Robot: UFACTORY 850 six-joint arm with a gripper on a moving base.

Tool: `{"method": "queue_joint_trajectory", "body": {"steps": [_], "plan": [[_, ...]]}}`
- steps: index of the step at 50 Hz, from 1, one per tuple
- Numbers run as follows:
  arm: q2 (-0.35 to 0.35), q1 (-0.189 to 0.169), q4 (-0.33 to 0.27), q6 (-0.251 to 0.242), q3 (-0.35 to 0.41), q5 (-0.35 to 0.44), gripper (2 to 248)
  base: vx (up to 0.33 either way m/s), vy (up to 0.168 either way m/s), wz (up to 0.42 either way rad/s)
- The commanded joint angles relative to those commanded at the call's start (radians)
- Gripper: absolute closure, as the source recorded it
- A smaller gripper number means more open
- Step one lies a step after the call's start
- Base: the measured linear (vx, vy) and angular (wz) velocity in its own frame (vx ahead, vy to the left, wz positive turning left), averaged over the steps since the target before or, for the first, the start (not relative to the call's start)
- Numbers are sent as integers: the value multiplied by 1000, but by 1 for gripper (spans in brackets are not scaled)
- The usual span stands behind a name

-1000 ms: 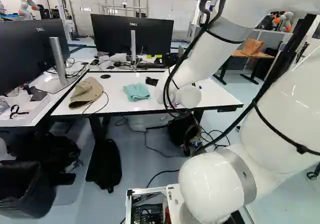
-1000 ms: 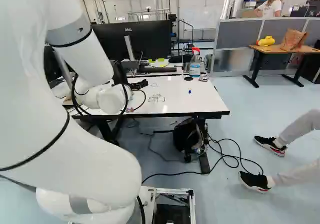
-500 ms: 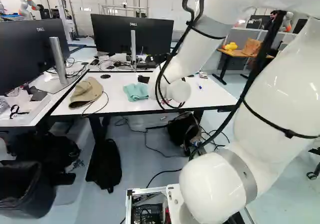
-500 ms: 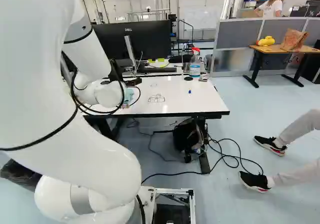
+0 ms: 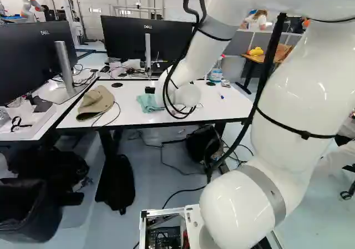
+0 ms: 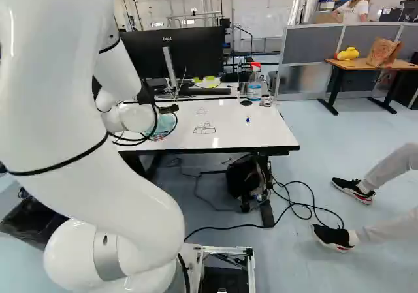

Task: Clean the table with the green towel

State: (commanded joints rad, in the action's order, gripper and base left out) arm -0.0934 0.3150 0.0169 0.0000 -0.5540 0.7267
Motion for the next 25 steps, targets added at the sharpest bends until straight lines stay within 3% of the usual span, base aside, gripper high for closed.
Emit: {"method": "queue_joint_trajectory", "body": {"steps": [25], "plan": [[-91,51,30,0,-100,-203,3,0,0,0]]}}
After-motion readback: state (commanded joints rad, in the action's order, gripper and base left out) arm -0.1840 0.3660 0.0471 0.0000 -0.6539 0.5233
